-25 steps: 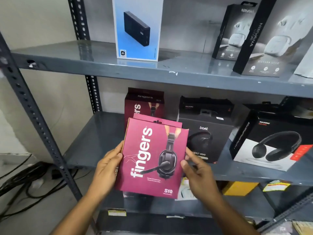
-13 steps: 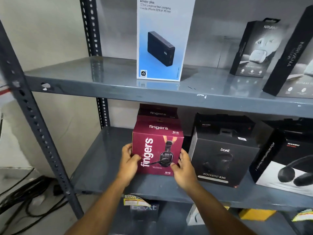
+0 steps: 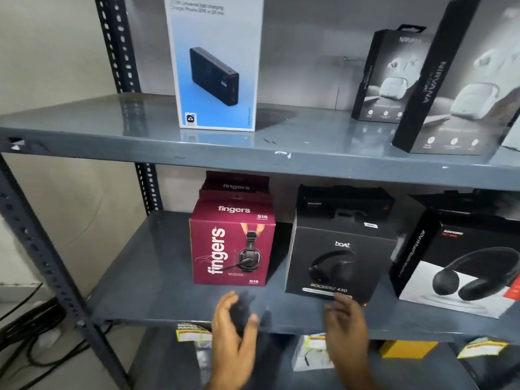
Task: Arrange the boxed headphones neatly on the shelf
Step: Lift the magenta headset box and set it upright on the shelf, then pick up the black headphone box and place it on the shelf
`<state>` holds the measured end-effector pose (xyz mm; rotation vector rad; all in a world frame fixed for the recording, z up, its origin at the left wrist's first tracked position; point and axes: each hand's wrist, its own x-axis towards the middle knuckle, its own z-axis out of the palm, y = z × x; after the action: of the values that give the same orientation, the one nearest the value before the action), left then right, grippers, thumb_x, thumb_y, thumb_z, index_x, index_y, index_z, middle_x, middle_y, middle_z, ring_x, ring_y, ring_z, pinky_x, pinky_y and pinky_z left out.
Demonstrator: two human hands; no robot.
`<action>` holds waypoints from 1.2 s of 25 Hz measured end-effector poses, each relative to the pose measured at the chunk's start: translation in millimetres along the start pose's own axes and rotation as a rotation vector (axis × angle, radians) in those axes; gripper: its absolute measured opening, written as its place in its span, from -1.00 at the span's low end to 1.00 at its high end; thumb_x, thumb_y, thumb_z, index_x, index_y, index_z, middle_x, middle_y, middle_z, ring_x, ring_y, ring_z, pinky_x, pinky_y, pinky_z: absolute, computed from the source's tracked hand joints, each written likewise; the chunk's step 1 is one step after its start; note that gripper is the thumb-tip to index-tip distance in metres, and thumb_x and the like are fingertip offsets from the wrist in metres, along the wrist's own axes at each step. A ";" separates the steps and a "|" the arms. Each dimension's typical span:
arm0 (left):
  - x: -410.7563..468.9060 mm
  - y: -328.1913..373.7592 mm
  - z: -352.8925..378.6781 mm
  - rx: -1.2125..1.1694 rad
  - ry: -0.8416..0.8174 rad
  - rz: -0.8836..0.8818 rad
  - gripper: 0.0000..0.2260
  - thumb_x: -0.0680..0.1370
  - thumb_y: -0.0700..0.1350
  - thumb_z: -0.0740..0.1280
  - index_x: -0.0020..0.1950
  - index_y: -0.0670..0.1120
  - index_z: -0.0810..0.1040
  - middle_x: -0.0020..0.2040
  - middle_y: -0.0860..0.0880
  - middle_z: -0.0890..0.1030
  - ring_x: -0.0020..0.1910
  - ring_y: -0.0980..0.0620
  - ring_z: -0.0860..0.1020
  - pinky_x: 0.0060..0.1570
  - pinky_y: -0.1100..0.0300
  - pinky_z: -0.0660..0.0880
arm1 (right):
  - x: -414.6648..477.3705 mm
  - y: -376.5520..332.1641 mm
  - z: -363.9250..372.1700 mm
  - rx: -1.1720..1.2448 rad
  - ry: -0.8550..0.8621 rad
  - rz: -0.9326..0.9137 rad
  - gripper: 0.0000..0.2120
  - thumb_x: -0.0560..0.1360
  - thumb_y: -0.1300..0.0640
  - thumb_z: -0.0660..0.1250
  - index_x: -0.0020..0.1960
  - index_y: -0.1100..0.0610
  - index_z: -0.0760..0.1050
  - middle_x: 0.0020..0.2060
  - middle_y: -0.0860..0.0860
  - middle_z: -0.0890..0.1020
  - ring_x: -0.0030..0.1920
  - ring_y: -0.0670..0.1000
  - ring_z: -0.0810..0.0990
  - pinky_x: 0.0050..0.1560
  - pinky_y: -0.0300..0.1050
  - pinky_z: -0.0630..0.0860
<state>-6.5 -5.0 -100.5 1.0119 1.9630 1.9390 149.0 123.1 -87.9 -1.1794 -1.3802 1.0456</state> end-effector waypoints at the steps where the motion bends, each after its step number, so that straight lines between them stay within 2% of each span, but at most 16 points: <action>1: -4.3 2.5 15.1 -0.028 -0.093 -0.029 -0.61 0.54 -0.06 0.37 0.25 0.28 0.34 0.37 0.17 0.42 0.37 0.32 0.36 0.40 0.16 0.31 | 12.5 3.9 -22.0 -0.019 0.091 0.001 -0.68 0.47 0.39 0.36 0.04 0.01 0.47 0.02 0.32 0.57 -0.09 0.12 0.62 -0.10 -0.37 0.52; 2: -0.8 9.5 29.3 -0.027 -0.166 -0.044 -0.60 0.55 -0.03 0.35 0.30 0.29 0.31 0.40 0.25 0.37 0.38 0.40 0.31 0.41 0.20 0.28 | 28.7 3.6 -38.6 -0.025 0.131 0.003 -0.68 0.48 0.37 0.37 0.11 0.05 0.45 0.06 0.29 0.57 -0.02 0.22 0.61 -0.04 -0.25 0.53; 3: 7.9 17.4 43.4 -0.008 -0.223 -0.054 -0.57 0.56 0.01 0.32 0.38 0.26 0.27 0.44 0.26 0.32 0.42 0.39 0.27 0.42 0.21 0.24 | 46.0 1.6 -51.6 -0.048 0.121 0.009 -0.64 0.48 0.36 0.37 0.22 0.10 0.42 0.13 0.25 0.55 0.07 0.25 0.59 0.06 -0.11 0.53; 5: 31.1 38.0 74.3 -0.009 -0.310 -0.128 -0.44 0.59 0.03 0.29 0.54 0.06 0.15 0.53 0.12 0.24 0.51 0.17 0.21 0.47 0.16 0.17 | 78.8 -3.0 -68.5 -0.065 0.008 0.016 -0.45 0.49 0.35 0.37 0.43 0.20 0.30 0.34 0.19 0.47 0.30 0.16 0.49 0.31 0.09 0.45; 7: 54.5 51.9 94.4 -0.059 -0.342 -0.259 -0.37 0.60 0.01 0.28 0.58 -0.06 0.05 0.58 0.01 0.19 0.55 0.05 0.18 0.52 0.10 0.12 | 98.5 -8.2 -66.7 -0.071 -0.146 -0.002 -0.32 0.50 0.33 0.35 0.55 0.17 0.17 0.46 0.07 0.37 0.44 0.09 0.37 0.45 0.08 0.32; 9: 61.2 59.4 107.0 -0.087 -0.337 -0.301 -0.45 0.63 -0.01 0.23 0.57 -0.04 0.12 0.57 -0.01 0.24 0.53 0.04 0.23 0.54 0.07 0.13 | 108.4 -6.5 -68.9 -0.082 -0.288 -0.020 -0.31 0.53 0.31 0.32 0.58 0.14 0.10 0.50 0.03 0.32 0.50 0.08 0.32 0.52 0.08 0.23; 11: 52.5 56.7 105.0 -0.118 -0.306 -0.254 -0.58 0.65 -0.06 0.19 0.52 0.08 0.26 0.53 0.02 0.33 0.47 0.10 0.31 0.49 0.18 0.21 | 109.8 -1.3 -76.2 -0.089 -0.362 -0.011 -0.34 0.56 0.27 0.28 0.58 0.12 0.10 0.53 0.07 0.31 0.50 0.10 0.33 0.53 0.12 0.23; 13: 32.0 55.7 94.1 -0.131 -0.267 -0.177 -0.64 0.66 -0.11 0.18 0.35 0.29 0.34 0.49 0.10 0.35 0.44 0.17 0.31 0.41 0.33 0.24 | 104.3 2.1 -93.5 -0.096 -0.386 -0.009 -0.39 0.59 0.19 0.26 0.58 0.07 0.14 0.52 0.06 0.34 0.48 0.10 0.37 0.50 0.12 0.28; 14: 21.5 55.7 86.1 -0.127 -0.247 -0.137 -0.64 0.66 -0.14 0.18 0.28 0.34 0.35 0.47 0.12 0.36 0.47 0.17 0.30 0.44 0.28 0.22 | 99.6 1.2 -100.5 -0.089 -0.387 -0.020 -0.43 0.59 0.15 0.26 0.56 0.04 0.18 0.50 0.06 0.39 0.45 0.11 0.41 0.47 0.13 0.32; 16: 0.1 60.2 69.5 -0.125 -0.215 -0.071 -0.62 0.64 -0.19 0.19 0.27 0.31 0.39 0.45 0.17 0.39 0.49 0.23 0.26 0.54 0.10 0.13 | 88.8 -5.9 -114.0 -0.031 -0.365 -0.048 -0.50 0.59 0.12 0.26 0.51 -0.05 0.30 0.37 0.10 0.51 0.34 0.10 0.53 0.40 0.18 0.41; 17: -10.1 65.7 62.2 -0.137 -0.198 -0.056 -0.62 0.63 -0.19 0.20 0.27 0.30 0.41 0.43 0.21 0.41 0.47 0.29 0.27 0.54 0.07 0.13 | 83.6 -13.4 -119.7 0.007 -0.350 -0.057 -0.54 0.59 0.12 0.27 0.46 -0.09 0.36 0.29 0.12 0.55 0.27 0.09 0.57 0.36 0.18 0.45; 19: -26.1 82.7 50.0 -0.184 -0.163 -0.037 -0.65 0.59 -0.11 0.22 0.28 0.28 0.45 0.42 0.19 0.43 0.47 0.23 0.31 0.53 0.04 0.16 | 76.0 -31.6 -126.1 0.077 -0.345 -0.056 -0.60 0.58 0.12 0.29 0.38 -0.15 0.45 0.20 0.15 0.59 0.20 0.08 0.61 0.33 0.16 0.49; 23: -44.9 121.4 37.0 -0.323 -0.096 -0.059 -0.65 0.46 0.08 0.28 0.25 0.27 0.53 0.39 0.12 0.51 0.42 0.11 0.42 0.44 0.05 0.29 | 65.8 -60.3 -132.4 0.200 -0.447 -0.061 -0.60 0.57 0.13 0.30 0.40 0.03 0.47 0.26 0.20 0.57 0.26 0.13 0.59 0.36 0.19 0.45; 25: -49.5 128.3 32.6 -0.351 -0.074 -0.073 -0.63 0.45 0.10 0.28 0.26 0.24 0.53 0.39 0.11 0.53 0.41 0.11 0.44 0.44 0.05 0.31 | 61.1 -66.8 -132.9 0.236 -0.469 -0.076 -0.61 0.57 0.12 0.30 0.39 0.01 0.49 0.28 0.19 0.56 0.29 0.12 0.57 0.39 0.18 0.43; 27: -55.2 126.7 28.2 -0.357 -0.059 -0.061 -0.62 0.49 0.05 0.27 0.31 0.19 0.50 0.38 0.12 0.53 0.41 0.11 0.44 0.41 0.10 0.33 | 53.1 -69.1 -130.7 0.262 -0.500 -0.084 -0.65 0.57 0.10 0.31 0.34 -0.10 0.51 0.30 0.13 0.55 0.31 0.06 0.56 0.41 0.16 0.40; 30: -62.4 112.4 10.9 -0.301 -0.014 -0.058 -0.64 0.61 -0.17 0.21 0.34 0.18 0.47 0.34 0.15 0.57 0.36 0.20 0.48 0.23 0.40 0.44 | 37.1 -67.0 -115.5 0.191 -0.531 -0.143 -0.63 0.56 0.10 0.31 0.21 -0.34 0.51 0.29 -0.04 0.53 0.30 -0.02 0.56 0.41 0.12 0.41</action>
<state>82.5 -43.8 -15.6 0.8740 1.6078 2.1058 254.3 150.4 -2.0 -0.6718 -1.6934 1.4136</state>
